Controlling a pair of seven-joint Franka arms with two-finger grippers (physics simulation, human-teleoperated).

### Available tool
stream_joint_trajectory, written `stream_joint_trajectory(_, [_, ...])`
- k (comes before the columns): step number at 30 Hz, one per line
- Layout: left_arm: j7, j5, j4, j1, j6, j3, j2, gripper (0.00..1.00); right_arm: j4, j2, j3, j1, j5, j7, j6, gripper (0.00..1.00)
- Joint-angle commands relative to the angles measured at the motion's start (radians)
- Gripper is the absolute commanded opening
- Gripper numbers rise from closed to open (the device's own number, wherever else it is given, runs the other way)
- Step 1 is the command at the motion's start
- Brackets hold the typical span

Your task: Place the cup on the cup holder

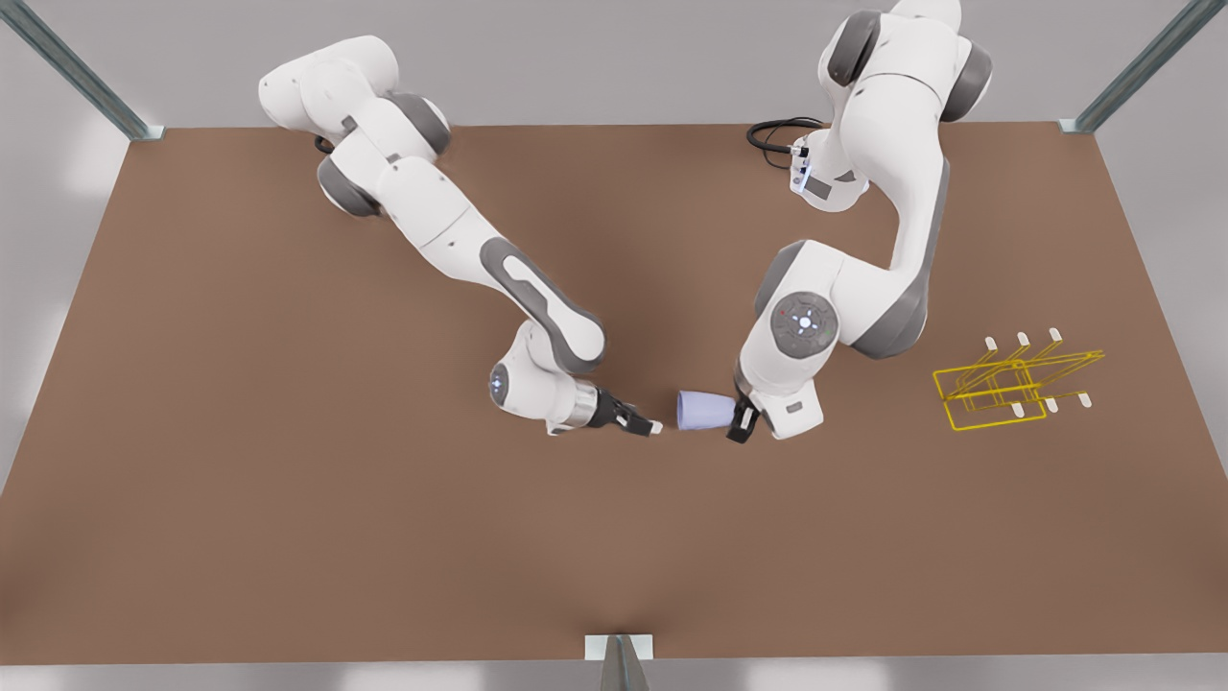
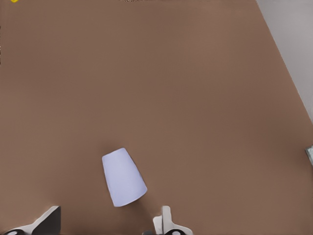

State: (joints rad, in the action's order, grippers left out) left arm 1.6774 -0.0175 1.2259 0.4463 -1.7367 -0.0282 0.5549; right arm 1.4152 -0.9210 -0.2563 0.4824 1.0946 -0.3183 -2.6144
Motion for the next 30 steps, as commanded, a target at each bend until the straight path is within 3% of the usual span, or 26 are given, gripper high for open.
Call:
stream_joint_trajectory(1, [0.837, -0.009, 0.000, -0.001, -0.053, 0.004, 0.008, 1.00, 0.102, 0.126, 0.002, -0.065, -0.009, 0.051, 0.074, 1.00])
stream_joint_trajectory(3, [0.840, -0.004, 0.007, 0.002, -0.055, -0.007, 0.043, 1.00, 0.255, 0.326, 0.090, -0.102, -0.039, 0.044, 0.141, 1.00])
stream_joint_trajectory(4, [0.826, 0.022, 0.009, 0.002, -0.096, -0.009, 0.060, 1.00, 0.280, 0.408, 0.221, -0.100, -0.180, 0.018, 0.322, 1.00])
stream_joint_trajectory(7, [0.782, 0.039, 0.014, 0.020, -0.155, -0.036, 0.106, 1.00, 0.154, 0.605, 0.528, -0.102, -0.878, 0.117, 0.835, 1.00])
stream_joint_trajectory(9, [0.728, 0.038, 0.032, 0.025, -0.155, -0.059, 0.103, 1.00, 0.087, 0.672, 0.669, -0.102, -0.986, 0.317, 0.875, 1.00])
stream_joint_trajectory(11, [0.670, 0.028, 0.073, 0.037, -0.150, -0.062, 0.096, 1.00, -0.033, 0.685, 0.730, -0.102, -1.029, 0.390, 1.082, 1.00])
stream_joint_trajectory(14, [0.614, 0.007, 0.123, 0.037, -0.153, -0.061, 0.079, 1.00, -0.030, 0.748, 0.671, -0.234, -1.036, 0.516, 1.131, 1.00])
stream_joint_trajectory(15, [0.602, -0.001, 0.124, 0.035, -0.164, -0.059, 0.085, 1.00, -0.025, 0.786, 0.418, -0.458, -1.084, 0.512, 1.133, 1.00])
stream_joint_trajectory(16, [0.593, -0.002, 0.130, 0.035, -0.187, -0.059, 0.091, 1.00, 0.013, 0.826, 0.287, -0.559, -1.124, 0.507, 1.126, 1.00])
stream_joint_trajectory(22, [0.512, -0.005, 0.192, 0.035, -0.356, -0.058, 0.138, 1.00, 0.011, 0.814, 0.262, -0.538, -1.122, 0.348, 1.113, 1.00])
stream_joint_trajectory(30, [0.369, -0.022, 0.231, -0.001, -0.394, -0.048, 0.151, 1.00, 0.021, 0.803, 0.265, -0.541, -1.121, 0.334, 1.082, 1.00])
